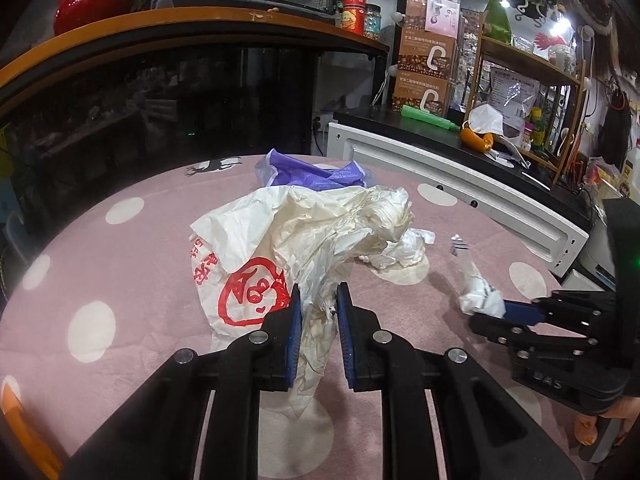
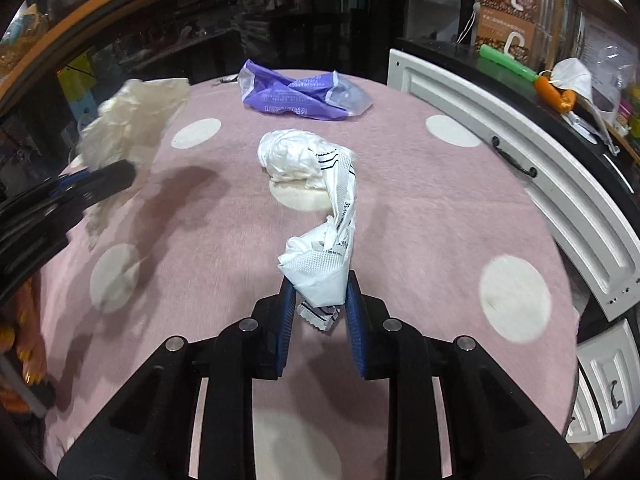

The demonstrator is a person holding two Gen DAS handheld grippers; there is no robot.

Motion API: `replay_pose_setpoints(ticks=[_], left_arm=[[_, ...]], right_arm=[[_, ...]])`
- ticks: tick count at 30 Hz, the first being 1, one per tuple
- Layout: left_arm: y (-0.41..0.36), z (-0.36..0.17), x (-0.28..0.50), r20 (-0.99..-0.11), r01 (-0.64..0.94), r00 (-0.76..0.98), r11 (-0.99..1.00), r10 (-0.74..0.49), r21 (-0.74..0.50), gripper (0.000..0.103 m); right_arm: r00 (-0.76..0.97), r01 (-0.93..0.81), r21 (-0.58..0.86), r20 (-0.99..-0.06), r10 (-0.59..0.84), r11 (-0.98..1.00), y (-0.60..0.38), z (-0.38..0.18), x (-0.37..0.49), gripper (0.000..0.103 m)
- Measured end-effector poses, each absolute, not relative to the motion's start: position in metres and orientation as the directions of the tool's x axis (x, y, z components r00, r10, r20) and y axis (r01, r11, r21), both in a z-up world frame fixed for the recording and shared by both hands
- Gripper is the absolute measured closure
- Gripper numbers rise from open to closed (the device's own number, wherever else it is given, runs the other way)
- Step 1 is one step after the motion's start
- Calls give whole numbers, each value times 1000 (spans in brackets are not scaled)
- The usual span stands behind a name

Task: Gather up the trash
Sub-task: 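Carry the white paper bundle over the bin and release it with the right tool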

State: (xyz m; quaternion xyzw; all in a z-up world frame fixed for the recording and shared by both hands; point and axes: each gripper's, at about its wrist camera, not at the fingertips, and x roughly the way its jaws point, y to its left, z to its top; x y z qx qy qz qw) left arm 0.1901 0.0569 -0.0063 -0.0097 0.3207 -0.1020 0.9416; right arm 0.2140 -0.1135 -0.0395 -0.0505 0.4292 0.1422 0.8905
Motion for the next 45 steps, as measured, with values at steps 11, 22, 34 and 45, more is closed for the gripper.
replay_pose_setpoints(ticks=[11, 22, 34, 45], left_arm=[[23, -8, 172, -599, 303, 748, 950, -287, -76, 86], [-43, -11, 145, -613, 444, 700, 896, -367, -29, 86], [-121, -6, 105, -608, 598, 625, 801, -489, -29, 86], [-190, -1, 80, -605, 692, 552, 720, -573, -51, 86]], right_arm=[[666, -187, 59, -727, 170, 981, -203, -23, 128, 78], [691, -2, 42, -722, 32, 999, -298, -31, 60, 78], [635, 167, 28, -767, -86, 986, -376, -63, 31, 78], [496, 268, 54, -864, -90, 962, -419, -144, 59, 76]])
